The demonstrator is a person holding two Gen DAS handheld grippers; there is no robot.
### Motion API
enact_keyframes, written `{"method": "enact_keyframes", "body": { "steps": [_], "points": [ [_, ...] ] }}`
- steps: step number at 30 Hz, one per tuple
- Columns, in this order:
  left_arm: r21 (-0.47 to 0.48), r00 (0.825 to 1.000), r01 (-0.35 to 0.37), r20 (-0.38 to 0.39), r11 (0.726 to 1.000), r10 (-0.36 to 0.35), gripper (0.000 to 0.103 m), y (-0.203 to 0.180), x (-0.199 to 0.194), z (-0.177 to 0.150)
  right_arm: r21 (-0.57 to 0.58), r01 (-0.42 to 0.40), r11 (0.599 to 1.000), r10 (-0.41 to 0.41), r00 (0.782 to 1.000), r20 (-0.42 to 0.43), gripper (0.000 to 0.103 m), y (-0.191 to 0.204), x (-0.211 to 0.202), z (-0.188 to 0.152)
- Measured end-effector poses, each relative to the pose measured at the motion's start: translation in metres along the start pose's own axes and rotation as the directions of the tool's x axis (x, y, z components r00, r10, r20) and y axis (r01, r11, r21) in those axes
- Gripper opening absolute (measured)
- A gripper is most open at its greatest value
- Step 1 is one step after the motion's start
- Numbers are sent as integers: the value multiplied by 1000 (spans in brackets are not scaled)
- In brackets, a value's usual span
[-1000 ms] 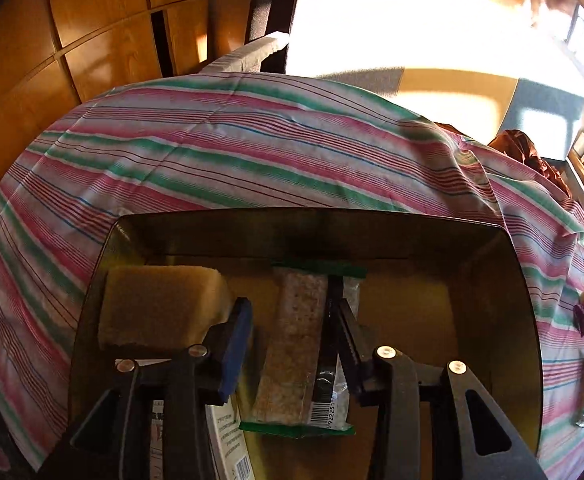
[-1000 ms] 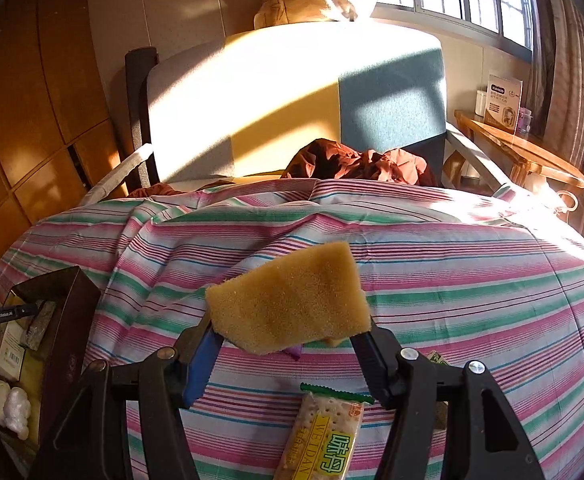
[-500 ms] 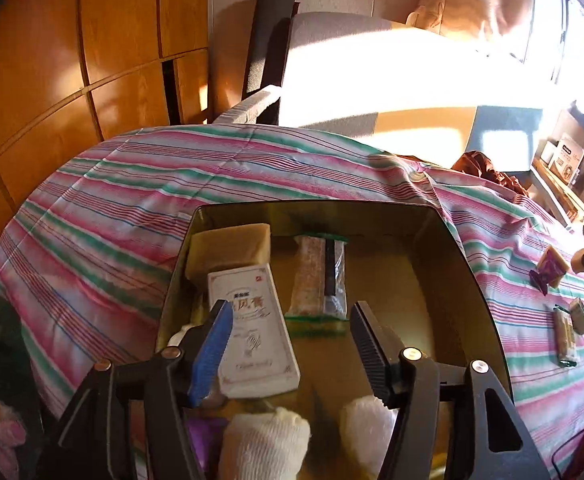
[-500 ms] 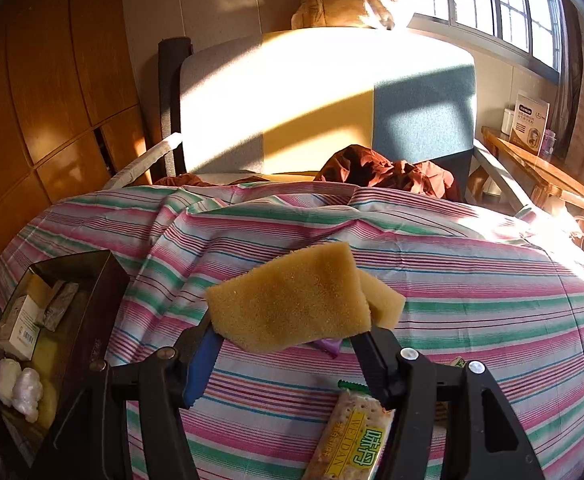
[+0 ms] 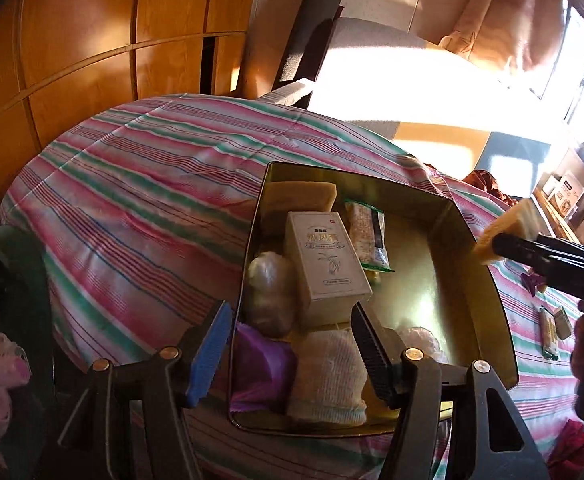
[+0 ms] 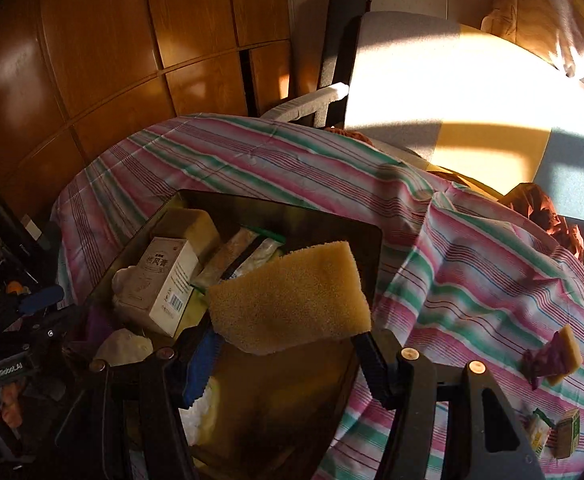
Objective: Organize objects
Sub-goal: 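Lower the yellow sponge into the gold tray and open the right tool, then move both tools back from the tray to the remaining items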
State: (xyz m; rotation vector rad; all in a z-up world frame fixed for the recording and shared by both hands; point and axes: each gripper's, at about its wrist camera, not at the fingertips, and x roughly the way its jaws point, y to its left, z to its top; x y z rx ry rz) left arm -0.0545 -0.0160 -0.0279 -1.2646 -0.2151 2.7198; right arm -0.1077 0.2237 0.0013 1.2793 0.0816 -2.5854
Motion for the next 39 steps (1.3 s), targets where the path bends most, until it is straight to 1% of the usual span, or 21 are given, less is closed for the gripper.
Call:
{"method": "enact_keyframes", "body": {
  "steps": [2, 4, 6, 7, 8, 11, 13, 17, 19, 22, 23, 26, 29, 31, 34, 39],
  "points": [
    [-3, 1000, 2, 5, 1000, -2, 63, 7, -5, -4, -1, 23, 1000, -23, 997, -74, 63, 18, 31, 1],
    [-4, 1000, 5, 4, 1000, -5, 63, 14, -8, -8, -26, 61, 998, -64, 986, -154, 64, 35, 61, -3],
    [-10, 1000, 9, 9, 1000, -9, 65, 20, -11, -9, -35, 50, 998, -56, 975, -217, 65, 47, 84, -12],
    [-15, 1000, 14, 11, 1000, -14, 67, 24, -12, -10, -32, 32, 999, -39, 970, -242, 65, 52, 91, -16],
    [-22, 1000, 18, 10, 1000, -17, 69, 27, -13, -10, -25, 11, 1000, -17, 968, -248, 68, 56, 93, -18],
    [-37, 1000, 22, 13, 999, -22, 69, 34, -12, -12, 6, -53, 999, 53, 970, -237, 70, 64, 88, -22],
    [-41, 1000, 22, 14, 999, -22, 69, 36, -12, -14, 22, -72, 997, 75, 974, -215, 73, 64, 80, -23],
    [-40, 1000, 16, 26, 999, -15, 69, 37, -15, -18, 49, -60, 997, 68, 984, -167, 80, 58, 62, -24],
    [-25, 999, 5, 37, 1000, -4, 70, 35, -18, -22, 63, -56, 996, 65, 988, -141, 80, 55, 51, -26],
    [-12, 999, 12, 30, 1000, -12, 70, 30, -19, -24, 100, -51, 994, 62, 992, -109, 80, 49, 35, -29],
    [-1, 1000, 5, 30, 1000, -5, 70, 27, -20, -23, 111, -50, 992, 61, 993, -97, 80, 48, 30, -28],
    [13, 999, 4, 53, 1000, -5, 71, 21, -28, -20, 124, -18, 992, 26, 998, -60, 80, 47, 16, -27],
    [30, 997, -7, 80, 1000, 4, 75, 14, -36, -20, 102, 46, 994, -44, 999, -18, 80, 49, -1, -32],
    [46, 997, -3, 80, 999, -1, 76, 9, -38, -20, 106, 86, 991, -87, 996, 9, 80, 47, -11, -37],
    [75, 997, -3, 76, 997, -3, 76, -1, -40, -20, 146, 122, 982, -129, 991, 37, 80, 36, -24, -46],
    [113, 997, -12, 75, 994, 4, 77, -17, -41, -21, 180, 191, 965, -209, 975, 82, 80, 17, -46, -55]
  ]
}}
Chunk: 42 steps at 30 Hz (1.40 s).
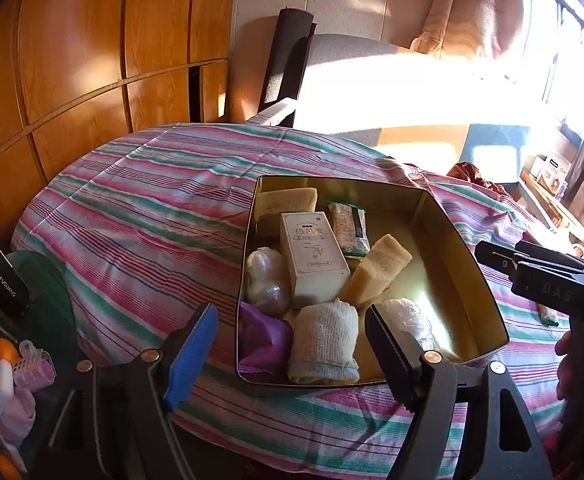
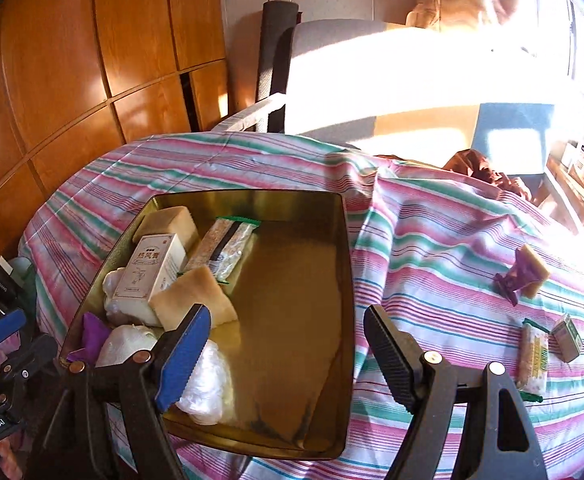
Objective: Organize objects
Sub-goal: 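Move both tools back from the tray to the remaining items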
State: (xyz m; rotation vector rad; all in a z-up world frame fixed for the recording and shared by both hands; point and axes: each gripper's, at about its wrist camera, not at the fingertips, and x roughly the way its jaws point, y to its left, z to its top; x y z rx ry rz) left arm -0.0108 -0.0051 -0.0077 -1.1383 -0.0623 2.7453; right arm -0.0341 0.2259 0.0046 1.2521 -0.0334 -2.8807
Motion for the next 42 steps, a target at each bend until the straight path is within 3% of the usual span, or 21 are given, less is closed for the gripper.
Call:
{"method": "enact_keyframes", "body": {
  "steps": [9, 17, 20, 24, 28, 30, 31, 34, 39, 42],
  "points": [
    [67, 999, 26, -25, 997, -24, 77, -33, 5, 0, 34, 45, 998, -45, 999, 0, 80, -57, -9, -12],
    [105, 997, 53, -54, 993, -47, 77, -55, 17, 1, 224, 137, 965, -120, 989, -85, 80, -171, -9, -36],
    [129, 997, 63, -55, 990, -57, 77, -67, 19, 6, 349, 185, 919, -159, 982, -101, 80, -230, -17, -41],
    [157, 994, 98, -57, 983, -90, 77, -89, 20, 13, 503, 290, 814, -279, 955, -99, 80, -309, -28, -51],
    [204, 989, 144, -64, 968, -133, 77, -122, 22, 21, 689, 323, 648, -321, 937, -137, 80, -367, -32, -81],
    [233, 985, 171, -69, 957, -159, 77, -143, 24, 25, 782, 276, 559, -264, 953, -148, 80, -386, -33, -97],
    [243, 981, 191, -80, 951, -176, 77, -154, 27, 27, 807, 252, 534, -246, 960, -137, 80, -391, -35, -102],
    [267, 968, 248, -105, 931, -227, 77, -190, 37, 32, 821, 233, 521, -225, 965, -132, 80, -393, -36, -105],
    [339, 950, 312, -134, 888, -282, 77, -253, 57, 36, 810, 210, 548, -198, 973, -119, 80, -386, -33, -101],
    [392, 943, 333, -152, 858, -297, 77, -288, 76, 35, 820, 188, 541, -199, 976, -92, 80, -386, -38, -101]
  ]
}}
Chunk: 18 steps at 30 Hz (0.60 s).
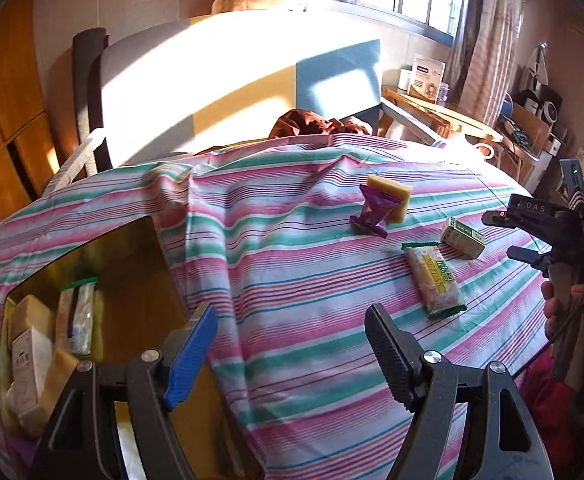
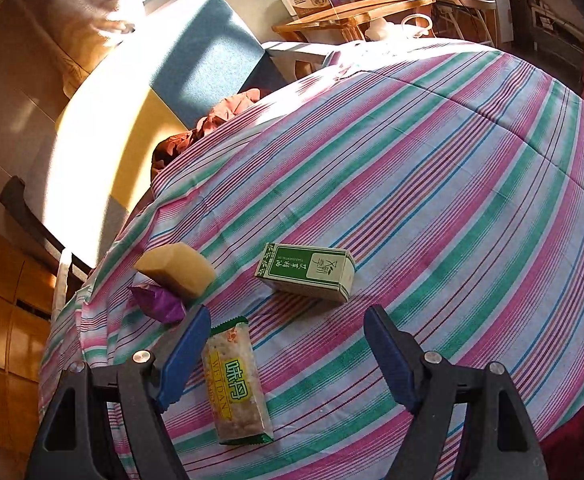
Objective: Organize objects
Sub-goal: 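Move both tools back from the tray to the remaining items, then grasp the purple packet with the left tool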
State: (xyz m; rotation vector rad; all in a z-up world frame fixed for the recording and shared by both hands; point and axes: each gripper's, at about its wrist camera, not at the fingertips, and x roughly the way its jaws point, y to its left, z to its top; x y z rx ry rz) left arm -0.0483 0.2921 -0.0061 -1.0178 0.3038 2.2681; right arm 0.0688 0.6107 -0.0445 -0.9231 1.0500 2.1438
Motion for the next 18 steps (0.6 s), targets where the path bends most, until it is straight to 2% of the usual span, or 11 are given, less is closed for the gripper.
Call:
{"method": "enact_keyframes", "body": {
  "steps": [6, 11, 18],
  "points": [
    [79, 997, 75, -24, 994, -73, 77, -34, 58, 29, 62, -54, 997, 55, 998, -9, 80, -8, 1, 3],
    [187, 996, 91, -29, 978, -87, 75, -59, 105, 48, 83, -89, 993, 93, 995, -37, 80, -8, 5, 5],
    [221, 993, 120, -45, 968, -112, 75, -75, 153, 71, 108, -140, 984, 147, 988, -53, 80, -10, 5, 6]
  ]
}}
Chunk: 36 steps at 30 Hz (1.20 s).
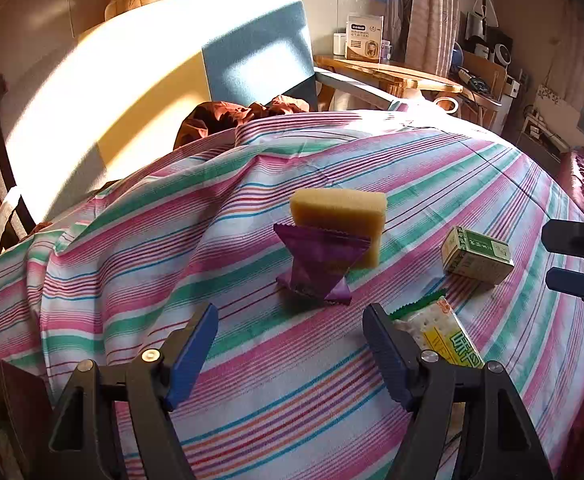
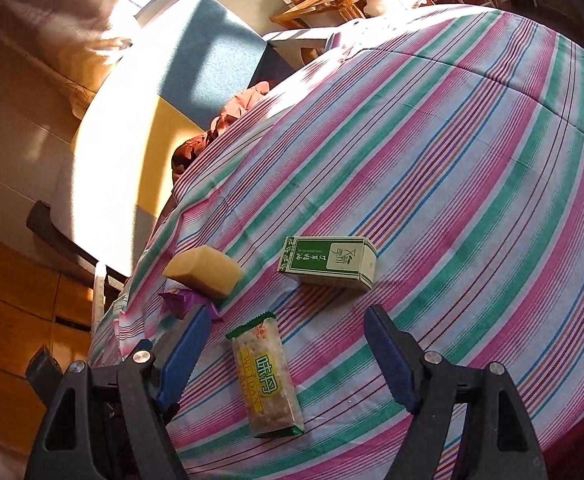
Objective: Organize objects
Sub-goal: 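Grasp the purple packet with the left tool, then lift the purple packet with the left tool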
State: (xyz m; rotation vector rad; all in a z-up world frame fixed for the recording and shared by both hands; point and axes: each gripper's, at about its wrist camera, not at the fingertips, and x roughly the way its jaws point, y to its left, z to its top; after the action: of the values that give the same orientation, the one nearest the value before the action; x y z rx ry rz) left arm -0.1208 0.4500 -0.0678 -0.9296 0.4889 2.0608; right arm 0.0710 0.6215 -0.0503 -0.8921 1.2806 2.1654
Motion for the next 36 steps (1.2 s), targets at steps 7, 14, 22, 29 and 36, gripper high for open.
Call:
{"method": "enact_keyframes", "body": {
  "steps": [7, 14, 22, 29, 36],
  "points": [
    [22, 1000, 5, 24, 1000, -6, 73, -4, 26, 16, 12, -33, 999, 33, 999, -20, 80, 0, 2, -1],
    [61, 1000, 20, -3, 998, -20, 56, -17, 50, 20, 17, -30, 999, 31, 999, -20, 80, -1, 2, -1],
    [-51, 998, 61, -15, 997, -62, 35, -4, 30, 3, 41, 15, 999, -15, 1000, -9, 80, -11, 3, 3],
    [-99, 998, 44, -49, 994, -49, 35, -2, 1, -32, 53, 64, 997, -64, 998, -12, 80, -17, 7, 4],
    [-125, 996, 51, -63, 991, -59, 35, -7, -32, -69, 80, 110, 991, -110, 994, -5, 80, -26, 10, 7]
  ]
}}
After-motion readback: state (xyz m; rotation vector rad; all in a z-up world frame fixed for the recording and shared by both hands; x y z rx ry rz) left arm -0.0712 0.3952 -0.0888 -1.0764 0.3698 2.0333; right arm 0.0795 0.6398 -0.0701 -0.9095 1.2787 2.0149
